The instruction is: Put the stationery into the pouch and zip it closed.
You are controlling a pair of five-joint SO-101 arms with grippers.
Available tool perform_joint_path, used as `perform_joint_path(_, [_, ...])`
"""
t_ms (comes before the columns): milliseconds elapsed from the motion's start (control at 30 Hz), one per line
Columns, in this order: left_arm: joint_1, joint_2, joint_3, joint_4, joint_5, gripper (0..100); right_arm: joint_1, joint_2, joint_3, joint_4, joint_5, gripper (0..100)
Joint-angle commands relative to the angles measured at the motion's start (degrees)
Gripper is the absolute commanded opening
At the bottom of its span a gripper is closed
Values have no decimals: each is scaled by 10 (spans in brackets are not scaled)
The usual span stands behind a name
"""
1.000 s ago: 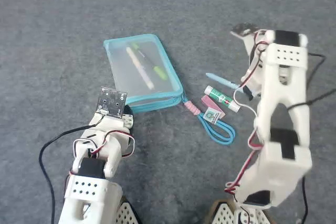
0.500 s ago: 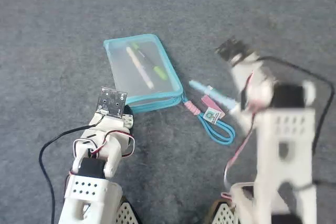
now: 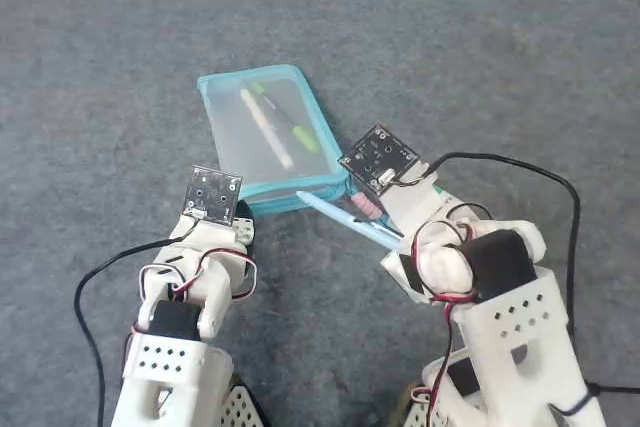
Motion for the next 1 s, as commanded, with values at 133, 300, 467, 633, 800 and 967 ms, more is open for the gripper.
perform_joint_path(133, [-1,4,-2,-17,-4,12,-7,44,-7,-58,-11,6])
perform_joint_path(300, [-1,4,-2,-16,-4,12,-20,107,-7,-118,-25,6])
perform_joint_path(467, [-1,4,-2,-17,-4,12,-69,161,-26,-153,-58,6])
perform_joint_path(633, [0,4,-2,-17,-4,12,-112,246,-117,-155,-89,6])
perform_joint_path(800, [-1,4,-2,-17,-4,12,-145,361,-188,-188,-98,7])
perform_joint_path(967, [-1,4,-2,-17,-4,12,-163,474,-261,-208,-99,11])
